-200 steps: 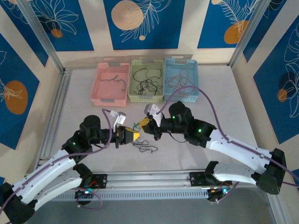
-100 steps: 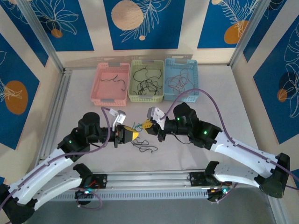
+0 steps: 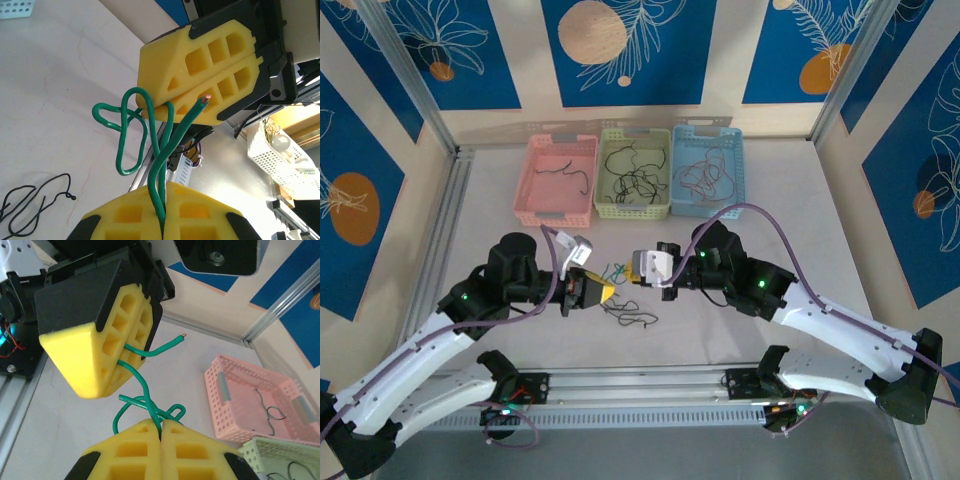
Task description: Untangle the cables
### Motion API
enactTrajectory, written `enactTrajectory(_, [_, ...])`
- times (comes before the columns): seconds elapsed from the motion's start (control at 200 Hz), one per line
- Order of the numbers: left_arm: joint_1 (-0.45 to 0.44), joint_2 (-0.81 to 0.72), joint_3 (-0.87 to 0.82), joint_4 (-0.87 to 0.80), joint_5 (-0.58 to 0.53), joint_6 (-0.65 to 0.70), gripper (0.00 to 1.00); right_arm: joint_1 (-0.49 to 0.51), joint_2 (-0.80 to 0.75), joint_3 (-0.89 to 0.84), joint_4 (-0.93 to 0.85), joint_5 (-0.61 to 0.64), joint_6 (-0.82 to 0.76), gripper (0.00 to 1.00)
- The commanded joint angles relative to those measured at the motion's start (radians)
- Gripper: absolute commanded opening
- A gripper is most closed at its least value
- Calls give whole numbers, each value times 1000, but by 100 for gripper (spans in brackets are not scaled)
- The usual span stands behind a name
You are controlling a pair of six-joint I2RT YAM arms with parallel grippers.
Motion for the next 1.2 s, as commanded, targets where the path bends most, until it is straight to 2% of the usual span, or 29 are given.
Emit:
enactTrajectory(0.0, [3, -31, 23, -156, 58, 24, 0, -36, -52, 8, -14, 157, -123, 0])
enactTrajectory(0.205, [2, -37, 20, -170, 48, 26, 0, -37, -77, -28, 34, 160, -161, 0])
enactTrajectory(0.27, [3, -40, 17, -167, 41, 22, 13, -38, -85, -32, 36, 158, -142, 0])
enactTrajectory(0.325, [2, -42, 16, -162, 37, 19, 33, -40, -93, -38, 35, 143, -125, 0])
enactTrajectory(0.345, [2, -42, 17, -160, 37, 18, 37, -42, -95, -41, 36, 138, -118, 0])
enactTrajectory(0.485, [2, -37, 37, -147, 26, 19, 58, -46, -100, -55, 31, 134, -98, 0])
enactTrajectory(0.58, [1, -27, 63, -143, 5, 23, 68, -47, -99, -58, 15, 131, -95, 0])
enactTrajectory(0.675, [4, -11, 115, -149, -44, 39, 74, -47, -97, -55, -13, 118, -92, 0])
enactTrajectory(0.835, [3, 38, 242, -198, -195, 105, 82, -43, -95, -53, -38, 96, -76, 0])
enactTrajectory(0.99, [3, 152, 315, -186, -124, 154, 84, -43, -93, -56, -43, 79, -62, 0])
enactTrajectory(1.195, [4, 257, 347, -155, -137, 212, 83, -43, -95, -56, -50, 65, -48, 0])
